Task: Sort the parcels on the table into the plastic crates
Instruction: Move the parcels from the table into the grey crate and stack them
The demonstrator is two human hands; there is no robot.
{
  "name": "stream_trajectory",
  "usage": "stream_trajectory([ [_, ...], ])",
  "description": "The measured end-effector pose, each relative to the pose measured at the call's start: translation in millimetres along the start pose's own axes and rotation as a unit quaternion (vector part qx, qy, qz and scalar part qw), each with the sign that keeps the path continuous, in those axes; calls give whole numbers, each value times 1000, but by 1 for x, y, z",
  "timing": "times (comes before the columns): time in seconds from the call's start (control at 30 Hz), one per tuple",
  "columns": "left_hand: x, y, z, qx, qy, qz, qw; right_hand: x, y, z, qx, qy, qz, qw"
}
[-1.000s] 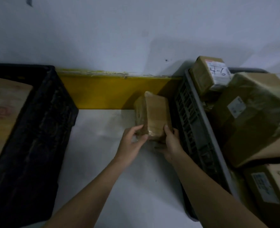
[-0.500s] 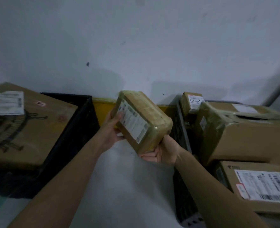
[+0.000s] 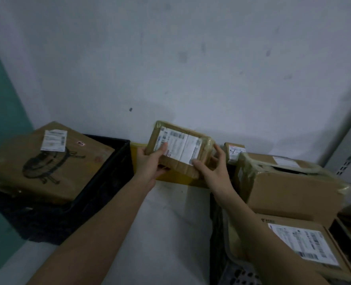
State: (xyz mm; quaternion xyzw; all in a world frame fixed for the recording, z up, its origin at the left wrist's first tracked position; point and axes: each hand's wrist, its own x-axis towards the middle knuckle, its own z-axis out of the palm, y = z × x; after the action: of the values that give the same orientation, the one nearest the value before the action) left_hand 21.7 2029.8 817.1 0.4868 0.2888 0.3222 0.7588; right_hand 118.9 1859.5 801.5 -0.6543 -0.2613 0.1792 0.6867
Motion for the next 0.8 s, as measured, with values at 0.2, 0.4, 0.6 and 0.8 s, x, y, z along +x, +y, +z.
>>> stream_trajectory([
  [0.2,-25,22,12,174,-86,28,980,-19,-29,-57,38,59,52,996],
  [0.4,-63,14,48,156,-180,6,971,-43,-48,-108,3,36,100,994],
  [0.6,-88,19,105,133,-213,34,967,-47,-81,-160,-36,99,68,992],
  [0.8,-89,27,164,156,-250,67,953,-22,-109,-193,-44,154,67,985],
])
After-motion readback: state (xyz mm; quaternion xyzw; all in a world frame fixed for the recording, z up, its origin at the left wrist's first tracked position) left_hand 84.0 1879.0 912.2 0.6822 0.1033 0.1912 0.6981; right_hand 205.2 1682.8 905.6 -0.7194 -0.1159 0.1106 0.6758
